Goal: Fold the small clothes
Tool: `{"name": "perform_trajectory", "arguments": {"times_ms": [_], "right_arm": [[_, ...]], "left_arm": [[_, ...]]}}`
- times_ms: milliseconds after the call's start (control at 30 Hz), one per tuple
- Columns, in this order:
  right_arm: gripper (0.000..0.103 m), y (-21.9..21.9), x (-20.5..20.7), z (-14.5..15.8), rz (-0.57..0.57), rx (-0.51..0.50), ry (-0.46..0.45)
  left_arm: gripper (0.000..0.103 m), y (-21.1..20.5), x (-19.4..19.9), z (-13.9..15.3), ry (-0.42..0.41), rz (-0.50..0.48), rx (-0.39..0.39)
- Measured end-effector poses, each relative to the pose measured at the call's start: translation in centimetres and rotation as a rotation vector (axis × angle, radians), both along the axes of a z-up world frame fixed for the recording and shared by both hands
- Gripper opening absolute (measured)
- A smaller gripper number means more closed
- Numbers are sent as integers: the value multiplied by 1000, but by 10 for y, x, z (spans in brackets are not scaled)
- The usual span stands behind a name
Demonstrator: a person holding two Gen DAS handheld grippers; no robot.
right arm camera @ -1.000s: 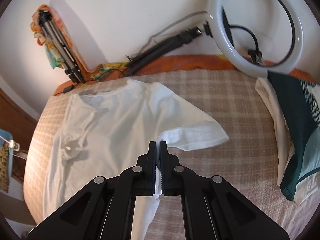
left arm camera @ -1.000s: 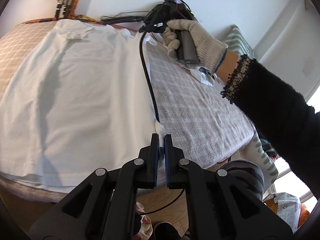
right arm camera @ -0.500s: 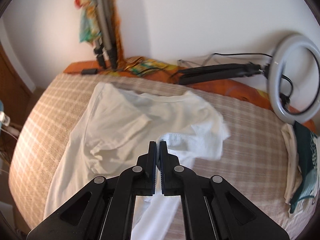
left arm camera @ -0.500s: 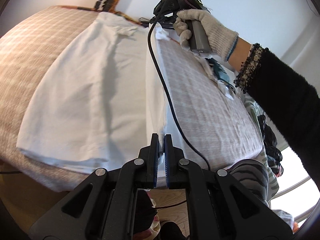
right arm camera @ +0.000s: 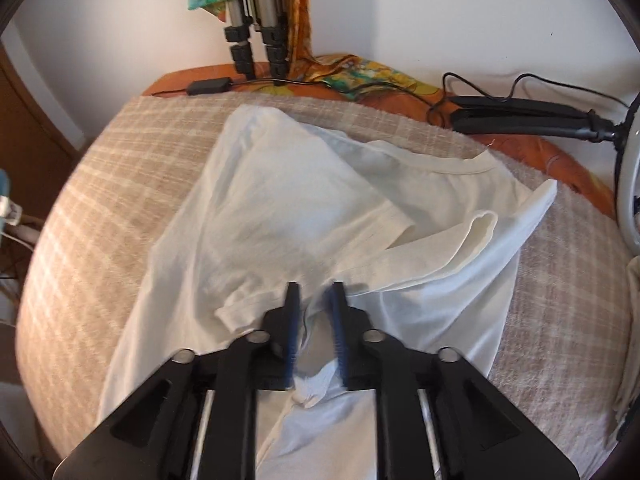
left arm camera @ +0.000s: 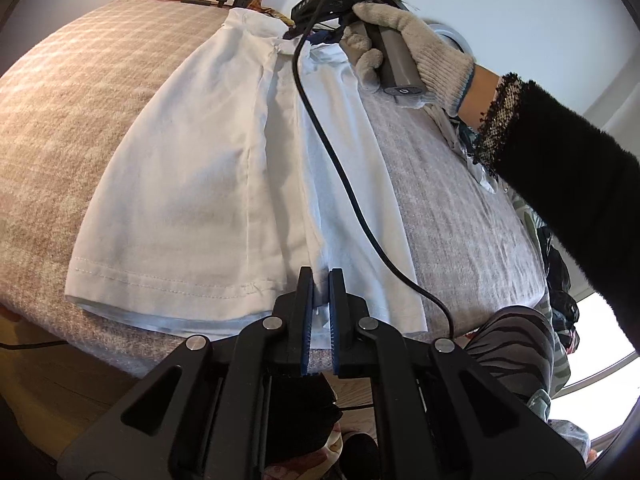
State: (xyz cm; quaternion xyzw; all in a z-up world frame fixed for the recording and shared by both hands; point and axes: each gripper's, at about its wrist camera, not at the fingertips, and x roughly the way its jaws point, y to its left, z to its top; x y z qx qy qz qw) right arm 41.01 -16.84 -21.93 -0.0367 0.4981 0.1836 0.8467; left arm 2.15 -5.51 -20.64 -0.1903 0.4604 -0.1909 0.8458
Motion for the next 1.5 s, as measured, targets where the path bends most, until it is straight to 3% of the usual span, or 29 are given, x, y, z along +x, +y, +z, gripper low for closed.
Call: {"name": "perform_trajectory", "arguments": {"times_ms": [133, 200, 300, 400, 533, 733, 933, 1000, 1033, 1133, 1233, 1300, 1367, 1433, 1500], "right_arm": [[30, -32, -21, 29, 31, 179, -33], [30, -56, -29, 43, -6, 250, -57], [30, -92, -28, 52, -122, 279, -71], [30, -118, -10, 48, -230, 306, -35], [35, -133, 17, 33, -314, 413, 48], [35, -111, 44, 19, -321, 353, 75], [35, -68, 55, 19, -253, 84, 14], [10, -59, 56, 16, -235, 4, -2], [6, -56, 59, 14, -227, -14, 3], [6, -61, 62, 16, -216, 54, -9], [6, -65, 64, 19, -157, 236, -21], [11, -57, 71, 14, -122, 200, -17], [34, -54, 79, 5, -120, 144, 31], [35, -64, 77, 7, -173, 124, 23], [35, -86, 68, 14, -193, 235, 10]], "left_arm": [[27, 10, -10, 19, -59, -8, 0], [30, 20, -16, 29, -96, -4, -9], [30, 34, -18, 41, -124, 26, 4], [30, 54, -15, 50, -154, 77, 9], [30, 80, -9, 55, -191, 163, 27], [30, 106, 8, 37, -138, 227, 8], [30, 100, 18, 25, -115, 202, 19], [30, 95, 19, 23, -112, 188, 29], [30, 93, 20, 22, -110, 183, 27], [30, 90, 22, 20, -102, 170, 27], [30, 89, 23, 18, -99, 165, 23], [30, 89, 25, 17, -97, 166, 28], [30, 89, 26, 18, -101, 172, 32], [30, 92, 27, 19, -106, 181, 31], [30, 96, 29, 20, -107, 188, 25]]}}
